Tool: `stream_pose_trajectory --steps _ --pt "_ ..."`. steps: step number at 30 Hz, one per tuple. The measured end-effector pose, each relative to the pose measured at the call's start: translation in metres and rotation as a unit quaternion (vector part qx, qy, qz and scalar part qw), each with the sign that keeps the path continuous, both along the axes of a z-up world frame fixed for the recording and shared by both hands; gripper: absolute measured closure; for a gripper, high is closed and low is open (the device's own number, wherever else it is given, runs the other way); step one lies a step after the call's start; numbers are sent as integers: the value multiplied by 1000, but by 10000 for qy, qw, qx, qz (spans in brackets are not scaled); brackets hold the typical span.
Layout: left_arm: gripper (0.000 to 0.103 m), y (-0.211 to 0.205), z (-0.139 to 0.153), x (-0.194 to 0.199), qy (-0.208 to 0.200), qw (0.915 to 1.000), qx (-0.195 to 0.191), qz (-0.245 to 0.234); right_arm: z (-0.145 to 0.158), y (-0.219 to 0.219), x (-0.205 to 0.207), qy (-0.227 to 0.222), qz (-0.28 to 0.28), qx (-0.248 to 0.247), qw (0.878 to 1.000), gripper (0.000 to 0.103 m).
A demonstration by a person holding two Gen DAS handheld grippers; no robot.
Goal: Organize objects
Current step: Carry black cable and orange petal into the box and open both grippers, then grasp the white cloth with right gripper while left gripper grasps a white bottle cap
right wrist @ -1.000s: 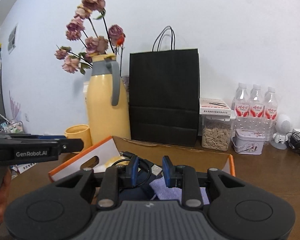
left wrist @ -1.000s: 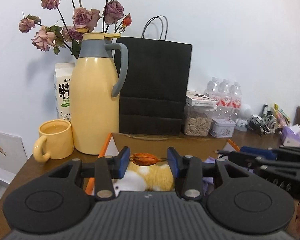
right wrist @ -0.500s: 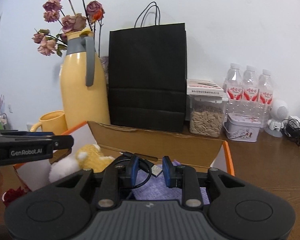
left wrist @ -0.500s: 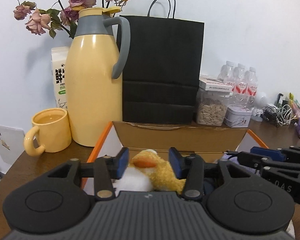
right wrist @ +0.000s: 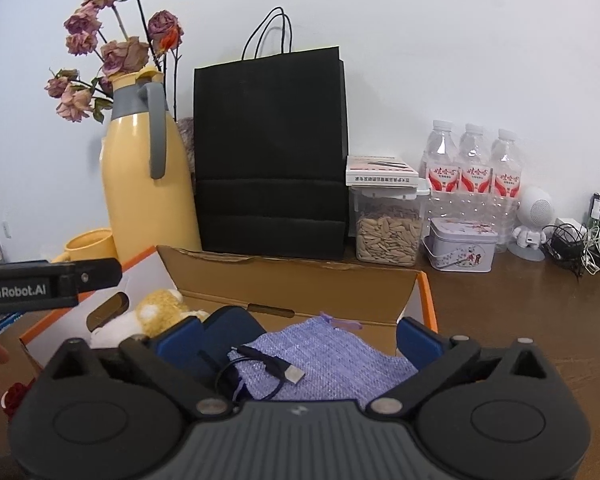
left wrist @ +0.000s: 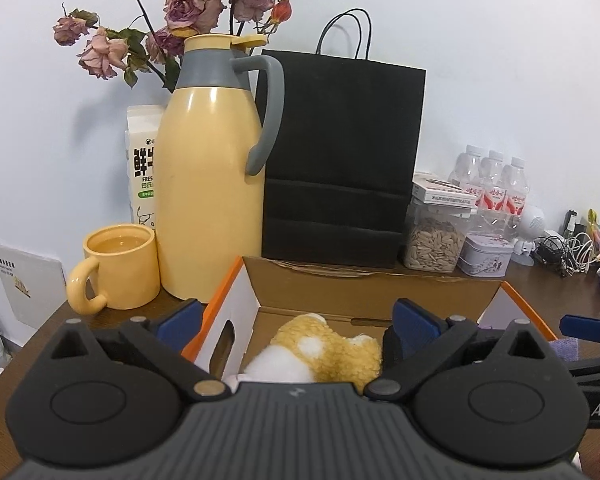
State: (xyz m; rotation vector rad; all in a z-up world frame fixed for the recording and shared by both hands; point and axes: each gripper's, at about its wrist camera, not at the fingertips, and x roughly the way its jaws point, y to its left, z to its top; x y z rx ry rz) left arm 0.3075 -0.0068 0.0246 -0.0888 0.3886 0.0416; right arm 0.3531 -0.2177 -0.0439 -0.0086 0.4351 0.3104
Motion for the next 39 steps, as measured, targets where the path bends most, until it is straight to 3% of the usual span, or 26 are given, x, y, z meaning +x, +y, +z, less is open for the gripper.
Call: stream_pose_trajectory --steps 7,12,26,36,39 --pt "0 3 7 -11 62 9998 -169 -64 11 -9 -22 -72 145 148 9998 0" --pt "0 4 11 -29 137 9998 -62 -146 13 -14 -42 -36 -15 -91 10000 0" --pt "0 39 -3 -92 469 9986 230 -114 -28 -35 -108 663 -2 -700 9953 0" --pt "0 60 -26 -128 782 9968 -18 -134 -57 -36 -103 1285 -167 -314 9911 0" --pt "0 64 -28 -134 813 9966 -86 -98 -59 -40 -100 1386 -133 -42 9902 22"
